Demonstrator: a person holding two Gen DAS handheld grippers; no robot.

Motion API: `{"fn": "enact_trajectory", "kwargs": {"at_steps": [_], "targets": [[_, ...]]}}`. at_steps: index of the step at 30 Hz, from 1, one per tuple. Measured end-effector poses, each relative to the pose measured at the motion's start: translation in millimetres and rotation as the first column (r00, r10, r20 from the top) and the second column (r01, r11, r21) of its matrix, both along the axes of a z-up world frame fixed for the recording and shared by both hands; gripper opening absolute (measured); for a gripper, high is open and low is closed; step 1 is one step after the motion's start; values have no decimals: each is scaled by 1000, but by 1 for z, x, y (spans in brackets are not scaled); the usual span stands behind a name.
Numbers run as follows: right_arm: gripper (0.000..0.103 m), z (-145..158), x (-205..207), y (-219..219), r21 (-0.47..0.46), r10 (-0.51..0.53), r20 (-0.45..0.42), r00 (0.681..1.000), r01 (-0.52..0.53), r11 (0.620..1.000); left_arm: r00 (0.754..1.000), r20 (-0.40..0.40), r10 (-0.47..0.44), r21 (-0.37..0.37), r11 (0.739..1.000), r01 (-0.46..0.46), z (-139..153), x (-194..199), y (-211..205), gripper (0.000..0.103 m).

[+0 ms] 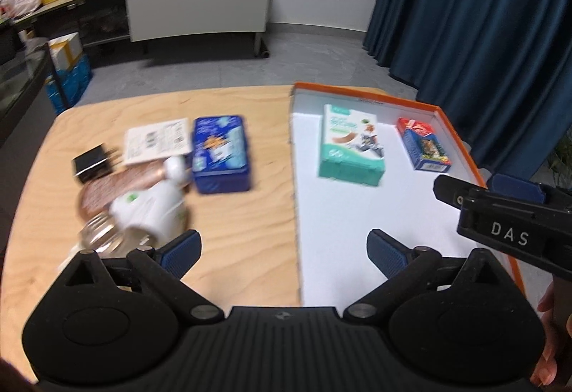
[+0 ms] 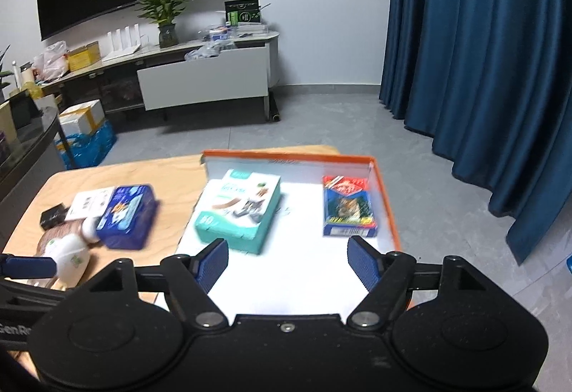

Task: Organize rigid objects
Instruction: 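Withdraw the left tool to the white plug adapter while the right tool reaches the air freshener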

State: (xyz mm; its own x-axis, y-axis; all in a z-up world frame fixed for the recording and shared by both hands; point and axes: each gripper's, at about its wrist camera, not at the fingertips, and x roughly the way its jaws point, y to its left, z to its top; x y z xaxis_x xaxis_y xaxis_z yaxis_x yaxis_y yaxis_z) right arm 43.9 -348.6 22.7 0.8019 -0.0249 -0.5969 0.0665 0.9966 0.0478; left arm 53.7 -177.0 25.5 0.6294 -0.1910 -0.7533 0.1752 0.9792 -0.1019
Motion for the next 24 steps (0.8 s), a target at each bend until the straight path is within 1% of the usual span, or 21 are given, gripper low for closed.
{"fn": "enact_trajectory", "kwargs": {"at_steps": [6,9,11,18,24], "targets": [[87,-6,-17,22,10,52,-18,998,-52,999,998,-13,60,-2,998,-60,-5,-21,31,102],[87,-9,-23,32,26,72,-25,997,-71,997,997,-14,74,0,997,-74,-5,-30,43,102],[87,-10,-27,40,21,87,-27,996,-87,996,996,-9,86,0,996,-86,-4,-36,51,102],[87,-8,-33,59,10,140,-27,990,-140,990,992,-4,124,0,992,-124,-5,-49,73,102],[87,-9,-33,71,7,172,-34,985,-172,985,990,-5,138,3,990,-138,-5,-52,81,102]]}}
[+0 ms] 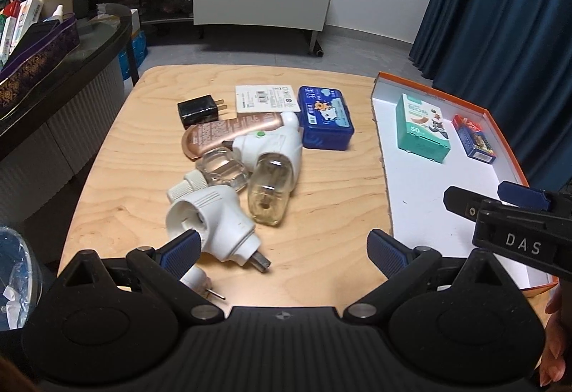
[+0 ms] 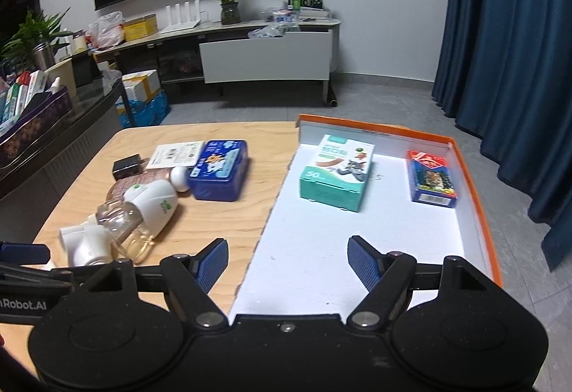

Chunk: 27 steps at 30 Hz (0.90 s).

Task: Organize rigid objects
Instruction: 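Withdraw the left tool to the white plug adapter while the right tool reaches the air freshener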

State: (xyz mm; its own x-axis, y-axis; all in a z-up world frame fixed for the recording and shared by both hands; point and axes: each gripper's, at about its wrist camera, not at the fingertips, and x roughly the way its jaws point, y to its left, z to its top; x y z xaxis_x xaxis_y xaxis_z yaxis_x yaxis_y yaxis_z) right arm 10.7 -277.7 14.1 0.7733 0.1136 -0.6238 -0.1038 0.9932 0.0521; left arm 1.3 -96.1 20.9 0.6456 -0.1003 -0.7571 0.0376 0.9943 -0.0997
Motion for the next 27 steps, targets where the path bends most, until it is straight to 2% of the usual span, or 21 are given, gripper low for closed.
{"fn": "enact_trajectory", "kwargs": {"at_steps": [15,27], "targets": [[87,-3,1,11,-5,24,-15,1000,-24,1000,1000,-8,16,-9,1000,-16,-4,1,10,102],[88,-8,2,16,-4,37,-34,999,-37,999,993,-51,106,-9,994,-106,-21,1,48,102]]}}
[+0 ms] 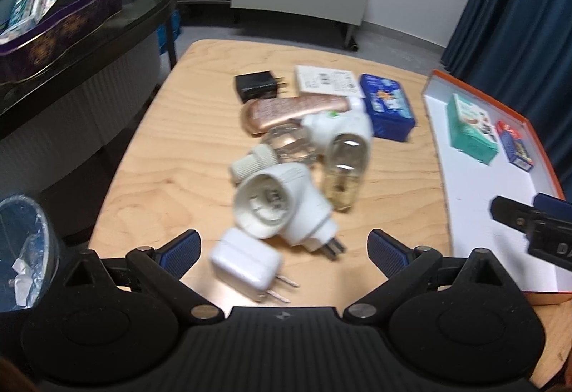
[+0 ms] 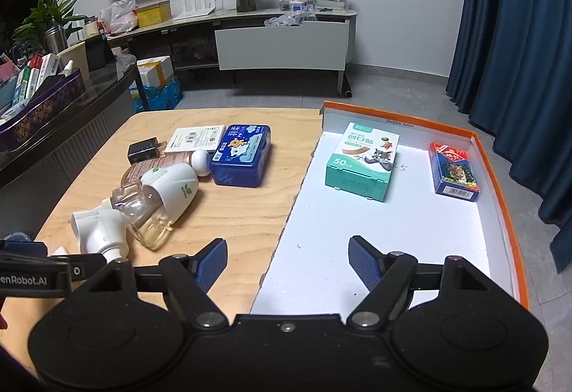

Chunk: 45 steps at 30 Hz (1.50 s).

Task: Organize rigid objects
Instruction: 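Withdraw the left tool to the white plug adapter while the right tool reaches the air freshener, then grasp the white plug adapter with the left tool while the right tool grasps the glass-bottle freshener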

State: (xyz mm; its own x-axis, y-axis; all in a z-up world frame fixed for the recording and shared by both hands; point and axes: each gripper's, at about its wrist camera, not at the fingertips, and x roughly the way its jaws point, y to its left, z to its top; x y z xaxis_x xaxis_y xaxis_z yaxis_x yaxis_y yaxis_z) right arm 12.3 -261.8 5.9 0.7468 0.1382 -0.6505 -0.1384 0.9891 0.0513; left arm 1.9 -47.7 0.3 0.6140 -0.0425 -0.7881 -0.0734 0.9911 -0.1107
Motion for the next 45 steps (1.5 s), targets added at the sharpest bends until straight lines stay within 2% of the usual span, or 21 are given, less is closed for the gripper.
{"fn": "enact_trajectory", "kwargs": {"at_steps": [6,17,22,24,27,28,29,33,35,37,39,40,43,45], "targets": [[89,-3,2,-1,11,-2,-8,1000,2,1000,999,-22,24,9,1000,-24,-9,6,17,102],[89,-5,6,-5,24,-14,-18,1000,15,1000,988,-42,-150,13,988,151,-25,38,7,103],[89,-7,9,-4,26,-16,-27,1000,16,1000,985,-25,-172,-32,985,171,-32,43,8,102],[89,-9,11,-3,28,-13,-32,999,14,1000,982,-14,-190,-34,981,189,-32,43,6,98],[89,-10,13,0,30,-7,-39,999,8,1000,972,16,-236,-27,971,237,-31,40,0,81],[89,-10,14,1,29,-6,-40,999,7,1000,969,23,-247,-24,968,248,-31,39,-1,71],[89,-10,14,2,25,-4,-41,999,5,1000,966,26,-256,-23,966,257,-30,38,-2,69],[89,-10,14,5,16,0,-41,999,1,1000,962,40,-269,-37,962,271,-31,36,1,69],[89,-11,15,5,16,-3,-45,999,4,1000,963,37,-267,-33,963,268,-32,37,1,78],[89,-11,15,5,17,-3,-47,999,4,1000,967,46,-250,-30,967,252,-33,37,3,79],[89,-11,15,7,13,1,-46,999,0,1000,970,42,-239,-35,970,241,-34,41,3,92],[89,-11,15,8,9,2,-46,999,-1,1000,973,30,-227,-31,973,228,-35,43,3,103],[89,-10,15,10,6,7,-44,999,-7,1000,975,32,-219,7,976,219,-37,44,-2,102],[89,-9,15,10,0,9,-41,999,-9,1000,974,37,-223,30,975,222,-37,42,-2,96]]}}
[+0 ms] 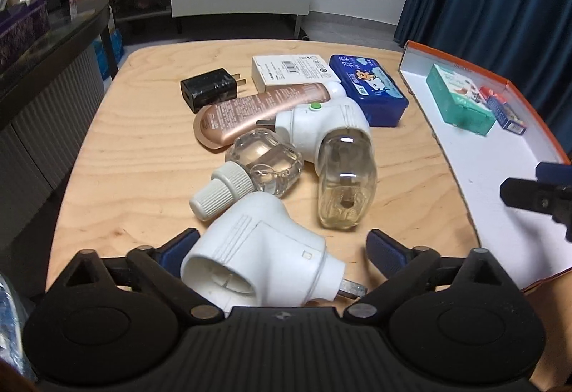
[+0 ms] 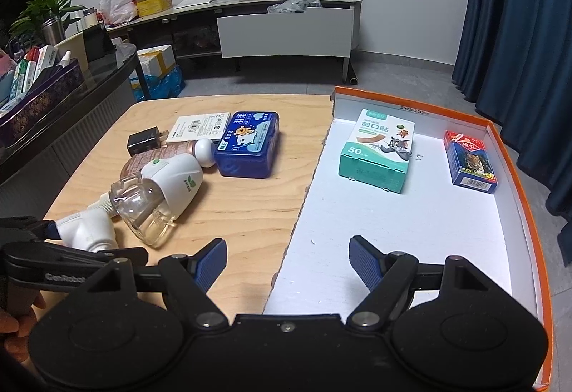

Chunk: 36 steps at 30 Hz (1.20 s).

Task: Organize rigid objects
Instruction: 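Grasp the white plug adapter with the left tool while the right tool grasps the glass-bottle freshener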

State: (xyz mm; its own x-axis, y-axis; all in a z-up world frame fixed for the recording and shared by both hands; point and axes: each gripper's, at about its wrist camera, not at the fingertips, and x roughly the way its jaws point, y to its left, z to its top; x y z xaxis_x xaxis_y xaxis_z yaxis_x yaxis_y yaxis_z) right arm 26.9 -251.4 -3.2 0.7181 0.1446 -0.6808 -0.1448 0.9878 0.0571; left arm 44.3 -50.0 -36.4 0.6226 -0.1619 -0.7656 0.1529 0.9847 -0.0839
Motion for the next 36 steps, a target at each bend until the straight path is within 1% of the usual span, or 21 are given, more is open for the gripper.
{"fn": "enact_trajectory", "kwargs": {"at_steps": [2,6,7,10,12,14,18,22,24,28,31,33,35,36], "targets": [[89,0,0,0,-1,-2,-1,1000,2,1000,1000,16,-2,25,1000,2,1,-3,1,79],[89,1,0,2,-2,-2,0,1000,2,1000,999,35,-21,23,1000,20,1,-9,8,78],[89,1,0,3,-4,0,1,1000,0,1000,999,39,-12,21,1000,11,1,-11,10,78],[89,2,0,8,-7,14,1,1000,-14,1000,998,60,27,-22,999,-26,4,-16,19,78],[89,2,2,11,0,31,-4,1000,-31,1000,996,76,46,-38,998,-43,9,-19,23,78],[89,2,6,16,29,54,-17,998,-53,998,993,96,72,-51,996,-67,15,-22,27,78],[89,2,19,31,118,118,-49,992,-111,987,984,123,125,-104,988,-112,25,-26,39,78],[91,4,42,52,199,151,-82,985,-132,971,977,139,160,-120,982,-143,32,-30,47,78],[93,1,57,66,191,153,-98,983,-132,973,974,142,175,-130,979,-157,34,-31,51,78],[93,-13,85,88,165,165,-157,974,-139,976,971,145,192,-152,974,-170,36,-33,58,78],[94,-25,99,103,103,161,-192,968,-143,984,970,145,194,-157,973,-171,35,-33,60,78],[93,-30,106,107,87,158,-196,968,-143,986,970,146,196,-165,971,-171,34,-33,61,78],[85,-36,110,108,72,166,-192,967,-154,985,970,146,195,-170,971,-170,34,-33,62,78],[78,-37,109,109,64,176,-175,969,-167,984,970,146,195,-170,971,-169,34,-33,62,78]]}}
